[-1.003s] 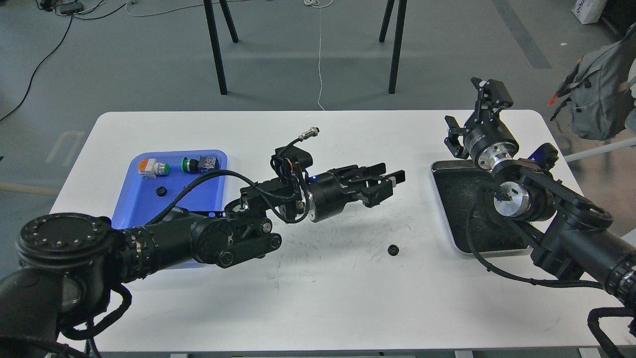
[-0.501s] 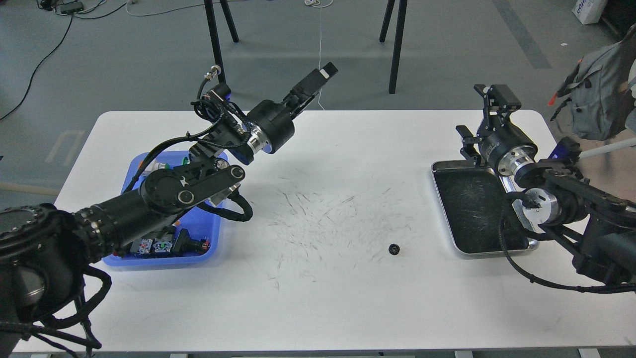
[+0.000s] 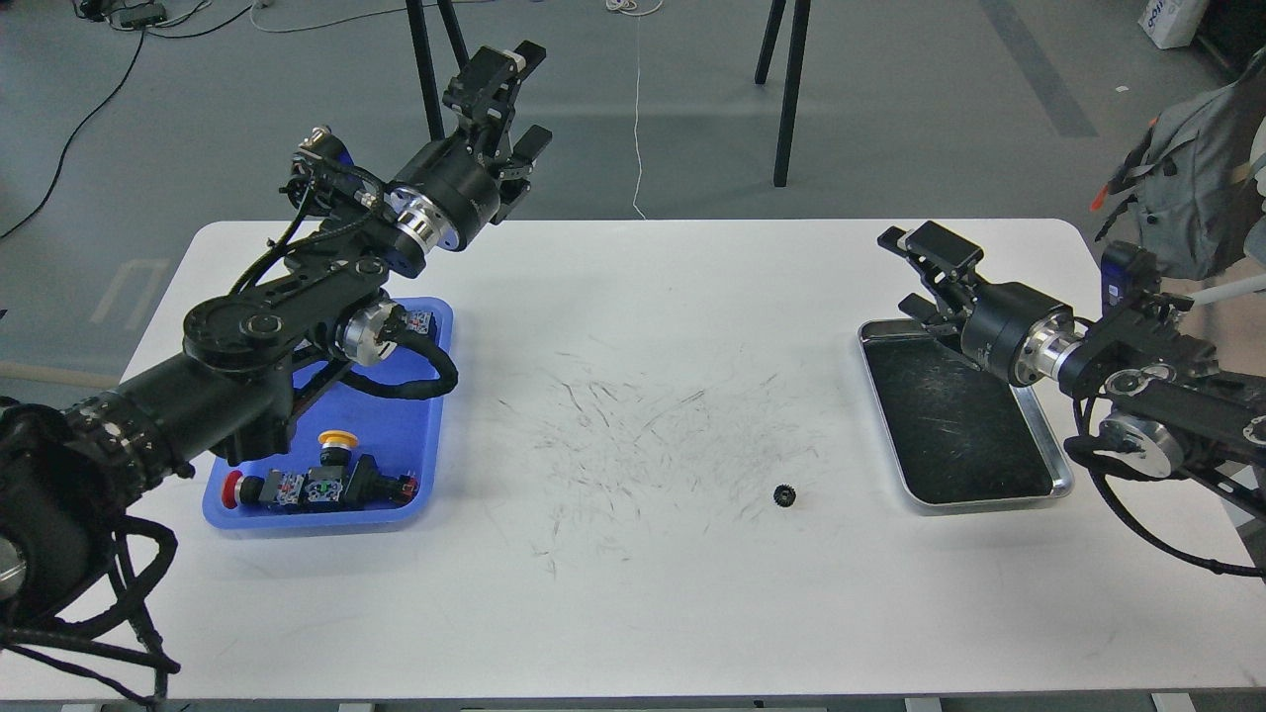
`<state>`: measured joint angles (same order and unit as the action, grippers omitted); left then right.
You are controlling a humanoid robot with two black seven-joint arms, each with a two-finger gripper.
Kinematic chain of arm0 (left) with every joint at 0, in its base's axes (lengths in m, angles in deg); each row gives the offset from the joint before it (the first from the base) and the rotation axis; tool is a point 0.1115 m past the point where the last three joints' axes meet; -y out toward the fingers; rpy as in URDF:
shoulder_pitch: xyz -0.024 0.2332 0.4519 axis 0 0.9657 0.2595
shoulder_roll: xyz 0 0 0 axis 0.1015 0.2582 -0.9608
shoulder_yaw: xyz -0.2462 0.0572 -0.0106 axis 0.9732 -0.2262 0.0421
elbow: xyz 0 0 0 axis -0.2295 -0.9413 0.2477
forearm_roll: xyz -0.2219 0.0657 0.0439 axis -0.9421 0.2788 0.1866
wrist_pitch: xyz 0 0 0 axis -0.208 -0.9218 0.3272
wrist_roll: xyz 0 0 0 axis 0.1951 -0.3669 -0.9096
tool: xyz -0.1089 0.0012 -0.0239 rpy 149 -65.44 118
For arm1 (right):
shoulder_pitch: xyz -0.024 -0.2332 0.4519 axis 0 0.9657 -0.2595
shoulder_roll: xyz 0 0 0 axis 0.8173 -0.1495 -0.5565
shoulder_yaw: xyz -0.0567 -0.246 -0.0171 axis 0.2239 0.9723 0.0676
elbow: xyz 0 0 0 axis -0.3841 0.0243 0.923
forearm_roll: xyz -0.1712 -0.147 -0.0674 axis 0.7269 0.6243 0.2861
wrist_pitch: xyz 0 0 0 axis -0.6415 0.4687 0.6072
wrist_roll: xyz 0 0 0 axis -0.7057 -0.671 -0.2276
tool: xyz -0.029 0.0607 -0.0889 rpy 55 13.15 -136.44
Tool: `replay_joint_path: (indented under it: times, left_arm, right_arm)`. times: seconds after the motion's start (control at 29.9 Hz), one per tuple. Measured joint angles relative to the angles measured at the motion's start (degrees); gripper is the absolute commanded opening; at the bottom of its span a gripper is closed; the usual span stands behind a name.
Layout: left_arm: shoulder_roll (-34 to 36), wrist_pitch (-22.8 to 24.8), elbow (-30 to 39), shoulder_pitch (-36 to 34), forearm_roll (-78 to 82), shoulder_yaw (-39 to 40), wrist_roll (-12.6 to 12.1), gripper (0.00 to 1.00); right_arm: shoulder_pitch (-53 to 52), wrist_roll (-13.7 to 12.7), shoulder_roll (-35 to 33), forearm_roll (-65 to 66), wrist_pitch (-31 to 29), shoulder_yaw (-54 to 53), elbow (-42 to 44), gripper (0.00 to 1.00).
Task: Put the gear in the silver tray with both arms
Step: 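Retract the left arm and move the right gripper toward the gear, then lower the right gripper onto the black gear and grasp it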
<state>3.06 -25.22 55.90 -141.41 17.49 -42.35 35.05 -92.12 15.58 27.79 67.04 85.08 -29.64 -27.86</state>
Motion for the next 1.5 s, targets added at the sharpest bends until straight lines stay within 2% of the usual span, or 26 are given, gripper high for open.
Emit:
replay_joint_path:
  times: [0.07, 0.27, 0.43, 0.5, 0.84, 1.07, 1.34, 1.5]
  left_arm:
    - [1.0, 0.9, -0.4, 0.1, -0.1, -0.3, 0.0, 1.00]
    - [2.8, 8.1, -1.0, -0.6, -0.3, -3.3, 0.0, 1.00]
    - [3.8, 17.1, -1.4, -0.9, -0.1, -4.9, 0.0, 1.00]
    - [4.0, 19.4, -2.4, -1.1, -0.2, -5.0, 0.0, 1.00]
    - [4.2, 23.3, -6.9, -1.1, -0.3, -5.1, 0.0, 1.00]
    - [3.8, 24.1, -10.8, -1.4, -0.5, -5.0, 0.0, 1.00]
    - [3.8, 24.2, -11.1, -1.5, -0.5, -5.0, 0.0, 1.00]
    - [4.0, 24.2, -11.1, -1.5, -0.6, -4.9, 0.0, 1.00]
  right_arm:
    - [-2.1, 0.0, 0.1, 1.9, 0.0, 4.0, -0.3, 1.00]
    - [-8.9, 0.3, 1.7, 4.5, 0.0, 13.9, -1.3, 0.99]
    - [-12.7, 0.5, 5.1, 9.0, 0.0, 18.7, -1.4, 0.97]
    - [-14.2, 0.6, 6.5, 10.9, 0.0, 21.2, -1.4, 0.97]
    - [-19.5, 1.1, 13.7, 19.1, -0.8, 30.2, -1.3, 0.94]
    - [-24.4, 4.8, 17.8, 28.0, -1.0, 37.7, -1.1, 0.94]
    - [-29.2, 8.1, 21.3, 37.5, -1.0, 44.1, -0.7, 0.94]
    - [-30.8, 8.8, 22.6, 41.5, -1.4, 46.7, -0.4, 0.93]
